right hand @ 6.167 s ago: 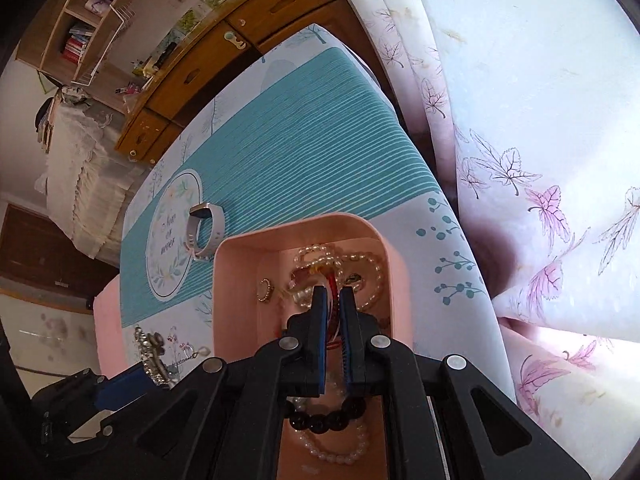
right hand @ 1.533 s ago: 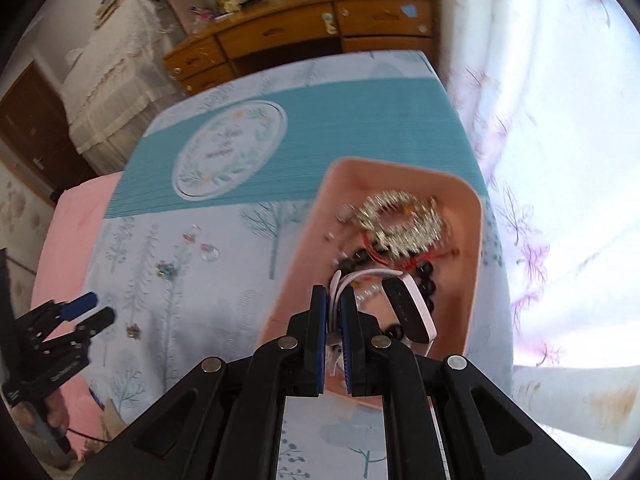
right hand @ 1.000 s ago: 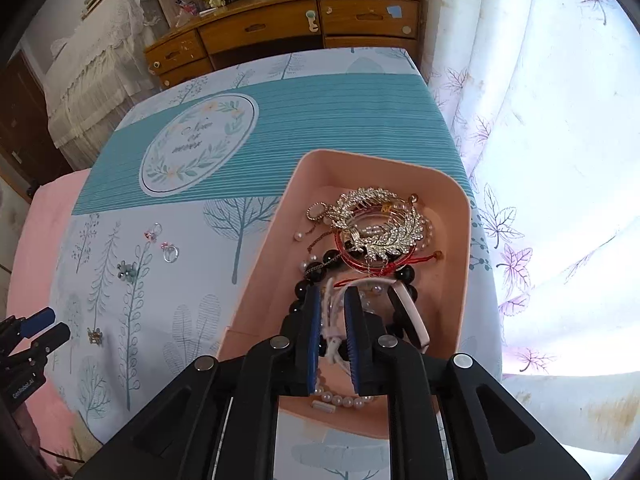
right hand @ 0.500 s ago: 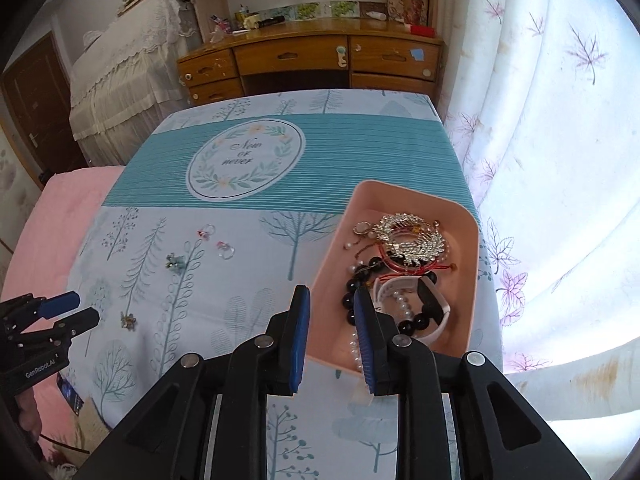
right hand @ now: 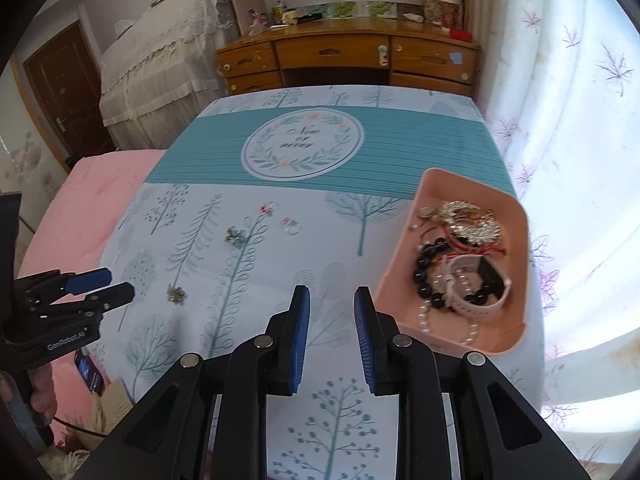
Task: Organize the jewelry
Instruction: 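Reach the left tool to the blue flower charm while the right tool withdraws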
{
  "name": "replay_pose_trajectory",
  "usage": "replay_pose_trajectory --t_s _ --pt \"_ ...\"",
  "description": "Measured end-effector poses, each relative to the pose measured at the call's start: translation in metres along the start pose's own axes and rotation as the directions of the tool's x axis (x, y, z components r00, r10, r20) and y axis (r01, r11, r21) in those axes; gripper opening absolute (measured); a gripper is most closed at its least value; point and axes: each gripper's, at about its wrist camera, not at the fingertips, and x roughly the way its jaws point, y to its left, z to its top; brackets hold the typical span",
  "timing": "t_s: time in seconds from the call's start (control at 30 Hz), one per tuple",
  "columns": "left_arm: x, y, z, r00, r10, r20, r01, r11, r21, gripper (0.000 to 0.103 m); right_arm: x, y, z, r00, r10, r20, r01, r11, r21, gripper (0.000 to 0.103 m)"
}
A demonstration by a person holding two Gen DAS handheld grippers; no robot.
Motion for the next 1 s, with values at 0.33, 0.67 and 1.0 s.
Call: replay_pose_trajectory --t_s 0.33,0.67,1.0 --pt "0.031 0.016 -0.019 0.995 -0.093 -0.029 0.093 0.996 0.0 0.042 0.037 0.046 -0.013 0.995 0.089 -0.056 -0.093 0.992 -0.081 0.023" --pt "0.05 0.02 -0.009 0.986 -0.157 0.057 0.155 0.987 0.05 0.042 0.07 0.054 -0.012 0.989 0.109 -0.102 -0.118 0.989 -0.093 0.023" --pt "0.063 0.003 -0.007 0.963 -0.26 0.066 0.212 0.887 0.41 0.042 0.089 0.05 -0.008 0.983 0.118 -0.138 -0.131 0.988 -0.085 0.023"
